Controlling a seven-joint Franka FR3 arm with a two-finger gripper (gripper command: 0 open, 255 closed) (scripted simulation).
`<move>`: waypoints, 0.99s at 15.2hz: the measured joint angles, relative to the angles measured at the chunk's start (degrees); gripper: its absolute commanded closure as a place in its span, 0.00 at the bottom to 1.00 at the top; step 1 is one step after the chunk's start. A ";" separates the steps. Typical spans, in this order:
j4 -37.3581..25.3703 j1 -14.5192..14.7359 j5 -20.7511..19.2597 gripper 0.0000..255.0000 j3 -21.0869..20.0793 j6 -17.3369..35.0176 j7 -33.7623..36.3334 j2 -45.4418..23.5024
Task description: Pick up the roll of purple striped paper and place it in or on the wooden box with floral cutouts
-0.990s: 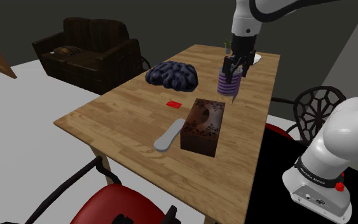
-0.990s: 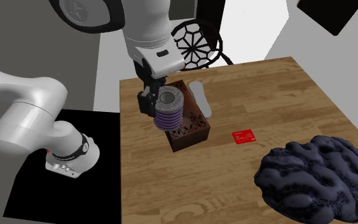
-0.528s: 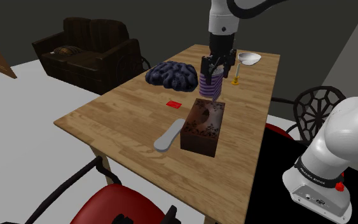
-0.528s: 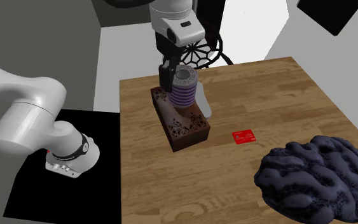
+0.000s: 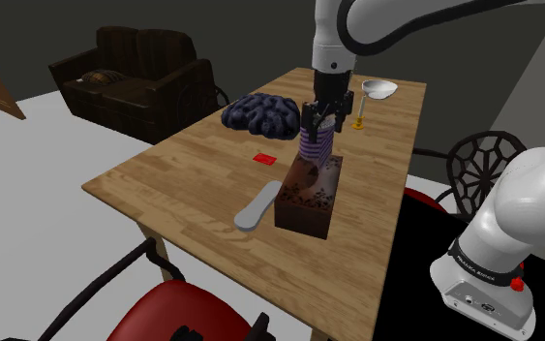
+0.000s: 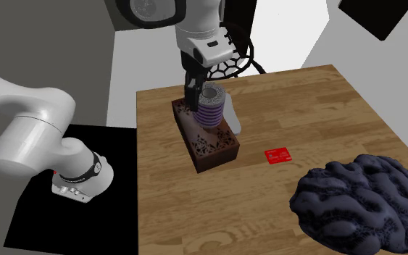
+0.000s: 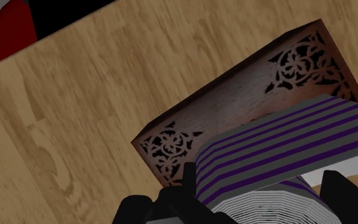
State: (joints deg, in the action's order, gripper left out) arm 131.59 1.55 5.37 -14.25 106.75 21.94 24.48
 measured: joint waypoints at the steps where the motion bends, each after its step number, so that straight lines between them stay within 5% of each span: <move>1: 0.76 0.03 0.04 1.00 -0.07 0.79 0.02 -0.03; 15: 6.68 0.11 0.18 1.00 -0.78 8.59 0.20 -1.90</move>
State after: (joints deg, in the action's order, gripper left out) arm 138.27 1.67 5.54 -15.03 115.34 22.14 22.58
